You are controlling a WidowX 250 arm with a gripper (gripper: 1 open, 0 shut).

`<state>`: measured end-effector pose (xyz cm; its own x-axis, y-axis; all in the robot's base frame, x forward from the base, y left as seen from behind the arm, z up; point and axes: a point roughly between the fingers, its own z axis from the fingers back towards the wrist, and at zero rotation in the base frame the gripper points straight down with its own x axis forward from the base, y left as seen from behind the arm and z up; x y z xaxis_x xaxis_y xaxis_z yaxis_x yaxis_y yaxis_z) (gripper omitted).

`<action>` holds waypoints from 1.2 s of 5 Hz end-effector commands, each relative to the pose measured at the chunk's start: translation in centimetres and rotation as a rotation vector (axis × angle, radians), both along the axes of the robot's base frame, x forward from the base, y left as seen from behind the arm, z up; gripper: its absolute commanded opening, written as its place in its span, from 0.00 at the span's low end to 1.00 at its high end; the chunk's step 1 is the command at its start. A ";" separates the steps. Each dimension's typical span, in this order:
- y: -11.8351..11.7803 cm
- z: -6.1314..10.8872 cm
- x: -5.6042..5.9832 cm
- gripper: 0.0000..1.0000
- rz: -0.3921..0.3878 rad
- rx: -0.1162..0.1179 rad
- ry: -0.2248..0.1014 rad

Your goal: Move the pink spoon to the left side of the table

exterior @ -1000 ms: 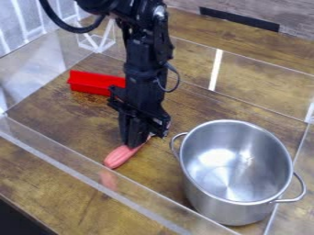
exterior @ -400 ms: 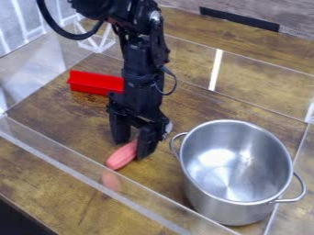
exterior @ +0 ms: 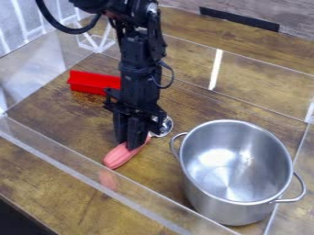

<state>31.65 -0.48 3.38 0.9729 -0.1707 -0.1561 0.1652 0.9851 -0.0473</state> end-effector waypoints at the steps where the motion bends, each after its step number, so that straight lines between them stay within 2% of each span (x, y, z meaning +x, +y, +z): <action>1: 0.1 1.0 1.0 0.00 0.005 -0.007 -0.039; 2: -0.1 0.6 0.6 1.00 0.012 -0.023 -0.024; 3: -0.4 0.4 0.3 1.00 0.015 -0.037 -0.008; 4: -0.3 0.9 0.4 0.00 0.015 -0.036 0.001; 6: -0.4 1.3 0.5 0.00 0.006 -0.034 0.009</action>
